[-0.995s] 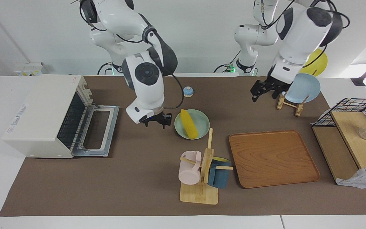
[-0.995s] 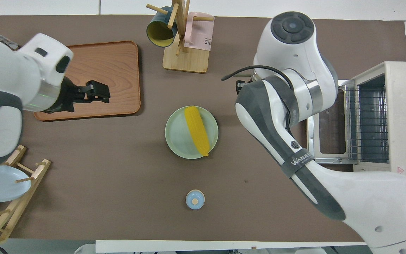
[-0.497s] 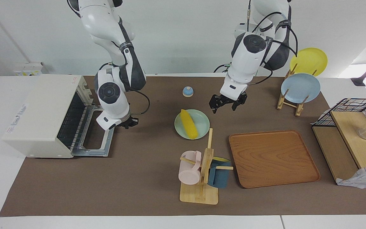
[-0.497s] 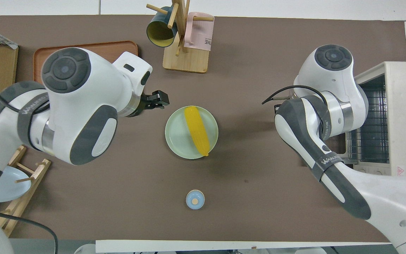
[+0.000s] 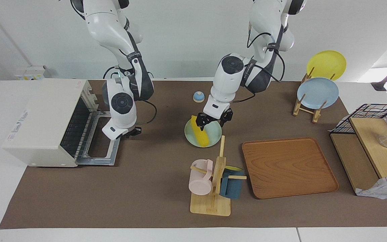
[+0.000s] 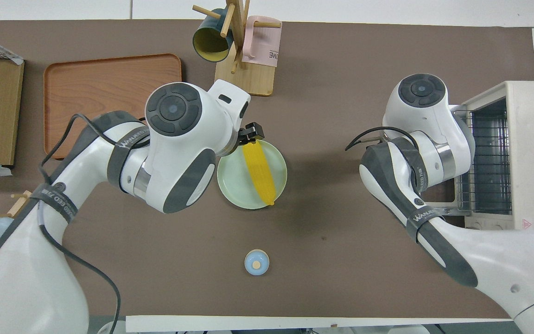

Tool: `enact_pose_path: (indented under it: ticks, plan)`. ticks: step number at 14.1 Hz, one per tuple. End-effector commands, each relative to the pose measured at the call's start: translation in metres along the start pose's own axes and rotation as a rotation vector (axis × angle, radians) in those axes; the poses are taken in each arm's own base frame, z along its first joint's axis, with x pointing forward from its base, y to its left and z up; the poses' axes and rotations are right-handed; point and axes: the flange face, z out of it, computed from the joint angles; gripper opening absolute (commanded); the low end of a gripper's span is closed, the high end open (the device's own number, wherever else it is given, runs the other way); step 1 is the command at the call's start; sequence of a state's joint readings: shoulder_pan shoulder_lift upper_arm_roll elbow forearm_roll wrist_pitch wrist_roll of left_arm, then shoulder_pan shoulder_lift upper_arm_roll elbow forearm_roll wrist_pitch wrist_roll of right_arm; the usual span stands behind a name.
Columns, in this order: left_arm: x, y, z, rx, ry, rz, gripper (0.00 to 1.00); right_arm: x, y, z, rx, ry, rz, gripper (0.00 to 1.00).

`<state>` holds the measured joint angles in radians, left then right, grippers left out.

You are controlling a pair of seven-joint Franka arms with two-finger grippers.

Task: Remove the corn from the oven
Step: 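Grasp the yellow corn on the plate with the left gripper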

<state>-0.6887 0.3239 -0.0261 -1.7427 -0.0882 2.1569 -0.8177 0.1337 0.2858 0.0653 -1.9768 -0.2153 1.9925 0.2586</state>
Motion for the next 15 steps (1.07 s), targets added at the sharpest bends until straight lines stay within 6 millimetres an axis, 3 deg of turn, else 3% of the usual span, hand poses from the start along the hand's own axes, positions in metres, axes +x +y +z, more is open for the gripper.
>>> enact_pose_path:
  ticks: [1,3,6,10,11,12,13,15]
  plan:
    - [0.003,0.018,0.015,-0.003,0.018,-0.003,0.99,-0.002,0.004,0.006,-0.003,0.016,-0.018,0.0]
    - [-0.013,0.026,0.027,0.001,0.013,0.021,0.99,-0.004,0.002,0.01,-0.002,0.017,-0.021,0.0]
    - [-0.037,0.021,0.073,0.031,-0.007,0.034,0.99,-0.004,0.009,0.015,-0.034,0.016,-0.04,0.0]
    - [-0.045,0.021,0.09,0.034,-0.009,0.043,0.99,-0.002,0.018,0.009,-0.084,-0.002,-0.072,0.0]
    - [-0.046,0.018,0.096,0.044,-0.016,0.044,0.9,-0.002,0.021,0.004,-0.108,-0.013,-0.093,0.0]
    - [-0.046,0.014,0.099,0.055,-0.015,0.059,0.24,0.001,0.025,-0.005,-0.126,-0.031,-0.121,0.0]
    - [-0.044,0.012,0.099,0.067,-0.008,0.069,0.0,0.004,0.032,-0.018,-0.134,-0.045,-0.147,0.0]
    - [-0.038,0.008,0.096,0.113,0.01,0.114,0.0,0.004,0.056,-0.047,-0.135,-0.075,-0.208,0.0]
